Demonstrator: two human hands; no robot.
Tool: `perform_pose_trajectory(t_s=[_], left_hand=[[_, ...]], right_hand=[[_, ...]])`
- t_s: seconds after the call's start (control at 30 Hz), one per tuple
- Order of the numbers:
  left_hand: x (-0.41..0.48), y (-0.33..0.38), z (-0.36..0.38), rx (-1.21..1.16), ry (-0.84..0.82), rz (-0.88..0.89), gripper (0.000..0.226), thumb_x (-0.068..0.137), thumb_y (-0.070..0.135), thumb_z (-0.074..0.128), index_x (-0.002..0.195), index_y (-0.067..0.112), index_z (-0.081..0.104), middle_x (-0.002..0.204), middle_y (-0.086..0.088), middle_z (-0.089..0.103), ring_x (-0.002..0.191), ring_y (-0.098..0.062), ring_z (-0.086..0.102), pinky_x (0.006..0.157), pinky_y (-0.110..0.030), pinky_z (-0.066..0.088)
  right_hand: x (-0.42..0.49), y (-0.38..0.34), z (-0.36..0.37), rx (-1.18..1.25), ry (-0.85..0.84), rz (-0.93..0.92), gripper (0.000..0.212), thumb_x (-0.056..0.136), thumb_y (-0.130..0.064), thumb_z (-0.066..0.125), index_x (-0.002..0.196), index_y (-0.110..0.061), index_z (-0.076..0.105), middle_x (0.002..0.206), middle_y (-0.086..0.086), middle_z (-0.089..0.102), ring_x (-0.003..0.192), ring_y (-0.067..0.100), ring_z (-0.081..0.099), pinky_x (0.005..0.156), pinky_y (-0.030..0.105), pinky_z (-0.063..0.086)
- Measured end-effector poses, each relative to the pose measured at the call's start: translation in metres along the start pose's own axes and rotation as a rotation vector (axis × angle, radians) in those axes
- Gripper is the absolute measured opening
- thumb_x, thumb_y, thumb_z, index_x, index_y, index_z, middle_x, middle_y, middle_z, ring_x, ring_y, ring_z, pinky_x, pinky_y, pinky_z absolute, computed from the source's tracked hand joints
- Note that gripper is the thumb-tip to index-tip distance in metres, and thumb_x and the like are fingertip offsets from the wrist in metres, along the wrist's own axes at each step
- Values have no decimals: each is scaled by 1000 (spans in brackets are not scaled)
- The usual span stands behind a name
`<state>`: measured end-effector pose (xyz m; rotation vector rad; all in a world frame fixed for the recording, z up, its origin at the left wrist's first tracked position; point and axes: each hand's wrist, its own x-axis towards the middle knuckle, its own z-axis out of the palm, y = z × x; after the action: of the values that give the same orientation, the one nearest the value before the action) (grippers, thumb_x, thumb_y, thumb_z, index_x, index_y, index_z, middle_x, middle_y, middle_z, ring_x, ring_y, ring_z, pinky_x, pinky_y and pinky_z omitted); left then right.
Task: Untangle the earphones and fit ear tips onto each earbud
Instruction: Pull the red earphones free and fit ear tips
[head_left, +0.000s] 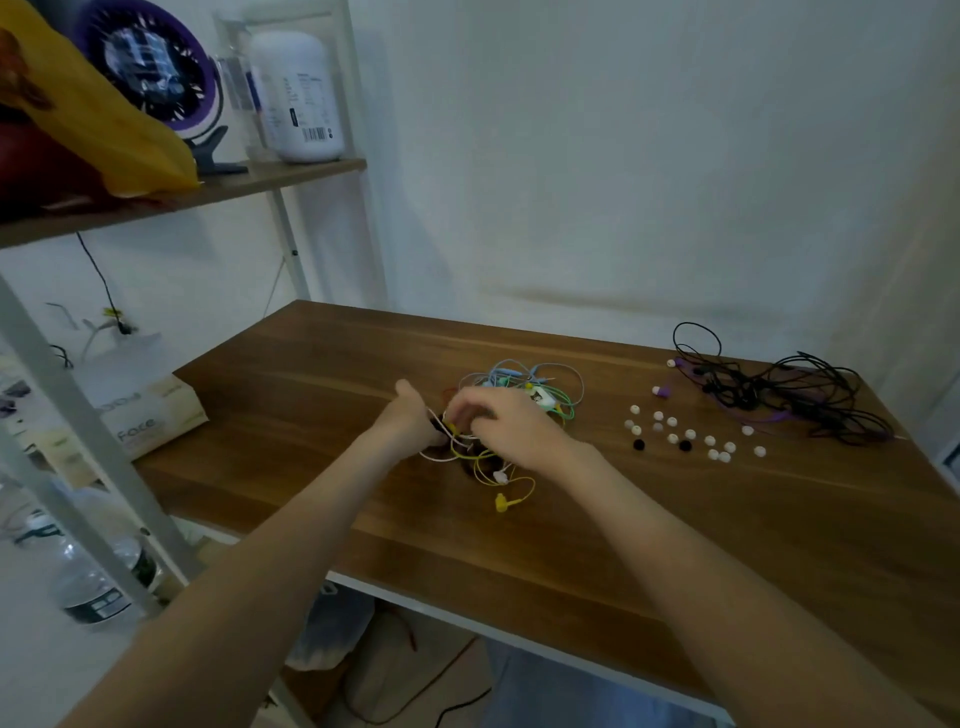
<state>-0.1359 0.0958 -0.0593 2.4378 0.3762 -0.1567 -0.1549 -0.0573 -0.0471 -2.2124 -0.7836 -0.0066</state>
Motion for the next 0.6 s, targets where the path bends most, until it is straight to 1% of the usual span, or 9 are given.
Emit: perform_pose_trajectory(t_s=[0.07,0.1,0.17,0.23,0.33,0.4,0.47,0.53,0.6], left_hand=[[2,3,5,-54,67,-65,52,98,13,47,139,-7,22,116,-23,57,107,-34,57,83,-39,47],[3,3,5,-38,82,-82,47,98,10,44,138,-6,24,106,-20,58,100,-32,57,76,-38,48],[6,1,4,17,82,-64,63,93,6,56,140,-3,17,84,-11,52,78,-23,55,55,-30,43],[11,-2,1,57,56,-36,75,89,4,61,143,-1,10,81,-9,50,68,-19,53,50,-28,40],[11,-4,-7,48,23,-20,81,88,6,64,144,-1,7,87,-11,53,71,-19,54,50,-27,41],[12,-3,-16,3,-24,1,84,87,11,67,145,0,8,99,-15,56,79,-21,58,51,-26,41],[12,0,-25,-43,-106,35,63,86,14,67,134,2,28,106,-18,57,85,-24,57,60,-31,46],[8,5,-35,-141,-198,57,19,89,9,59,106,4,54,94,-13,59,76,-19,52,65,-29,45],[1,12,-45,-367,-342,16,13,90,1,55,93,2,67,92,-9,61,70,-12,49,60,-20,41]], right_hand=[[4,2,8,-123,-102,-30,25,86,-6,48,96,-16,69,87,0,66,85,19,59,89,39,46],[6,3,10,-237,-168,-30,23,89,-11,48,98,-18,69,87,-2,63,89,16,54,95,38,38],[9,6,11,-457,-239,4,24,94,-21,45,107,-22,66,99,-2,60,106,16,43,100,39,22],[11,10,8,-542,-218,58,30,95,-24,45,122,-24,59,120,0,58,123,20,37,103,42,17],[14,17,4,-614,-176,110,48,95,-25,45,143,-25,38,144,0,43,135,23,28,110,44,12],[15,21,3,-618,-142,147,53,97,-25,43,147,-23,29,149,0,37,137,23,25,111,43,11],[16,24,1,-588,-92,179,51,98,-25,41,147,-21,28,148,1,38,137,22,25,111,42,11],[17,24,-1,-521,-14,199,49,96,-24,45,144,-19,32,145,2,40,137,22,26,111,41,11],[17,22,-4,-428,134,207,51,91,-23,53,138,-18,35,139,3,43,134,22,27,111,40,11]])
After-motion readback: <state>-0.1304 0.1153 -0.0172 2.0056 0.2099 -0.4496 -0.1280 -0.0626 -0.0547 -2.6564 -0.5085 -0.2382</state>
